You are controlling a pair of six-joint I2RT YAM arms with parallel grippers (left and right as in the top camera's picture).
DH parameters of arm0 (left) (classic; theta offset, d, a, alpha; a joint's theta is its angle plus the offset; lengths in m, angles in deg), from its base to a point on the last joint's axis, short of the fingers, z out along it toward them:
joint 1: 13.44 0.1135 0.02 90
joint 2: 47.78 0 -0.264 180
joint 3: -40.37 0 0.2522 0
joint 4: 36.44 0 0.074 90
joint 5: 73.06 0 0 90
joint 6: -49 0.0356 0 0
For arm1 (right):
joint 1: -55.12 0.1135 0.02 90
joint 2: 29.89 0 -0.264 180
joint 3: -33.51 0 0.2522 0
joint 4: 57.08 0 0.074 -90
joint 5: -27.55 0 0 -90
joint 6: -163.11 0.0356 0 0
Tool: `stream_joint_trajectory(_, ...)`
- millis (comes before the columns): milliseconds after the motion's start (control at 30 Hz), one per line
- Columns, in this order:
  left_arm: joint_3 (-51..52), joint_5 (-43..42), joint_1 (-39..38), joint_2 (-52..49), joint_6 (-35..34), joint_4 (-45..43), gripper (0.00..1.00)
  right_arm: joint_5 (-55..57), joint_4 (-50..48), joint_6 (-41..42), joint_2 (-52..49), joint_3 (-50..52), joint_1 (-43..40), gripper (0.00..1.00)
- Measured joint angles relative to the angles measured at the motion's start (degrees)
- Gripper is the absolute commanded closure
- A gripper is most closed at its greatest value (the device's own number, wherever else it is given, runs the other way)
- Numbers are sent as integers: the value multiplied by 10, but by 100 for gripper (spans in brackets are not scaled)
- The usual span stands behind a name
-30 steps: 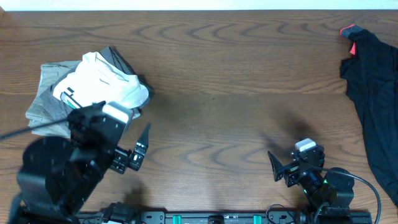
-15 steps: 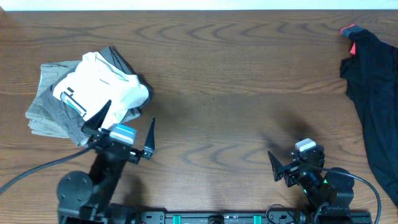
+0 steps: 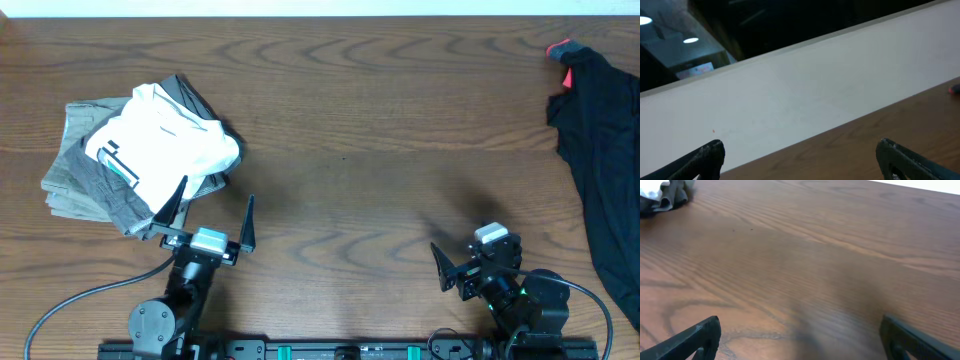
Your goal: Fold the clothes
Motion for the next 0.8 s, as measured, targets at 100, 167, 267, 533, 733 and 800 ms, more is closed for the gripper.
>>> stream_joint_trajectory(100,33,0,9,30,0,-5,2,0,0,0,0,0,0,1)
stream_joint_trajectory(167,50,0,10,43,0,-11,2,0,0,0,0,0,0,1)
stream_joint_trajectory(267,68,0,13,47,0,-10,2,0,0,0,0,0,0,1)
stream_joint_trajectory(533,74,2,13,48,0,153,2,0,0,0,0,0,0,1)
stream_joint_trajectory(733,71,6,14,46,0,163,2,0,0,0,0,0,0,1)
stream_joint_trajectory(800,70,7,14,40,0,164,2,0,0,0,0,0,0,1)
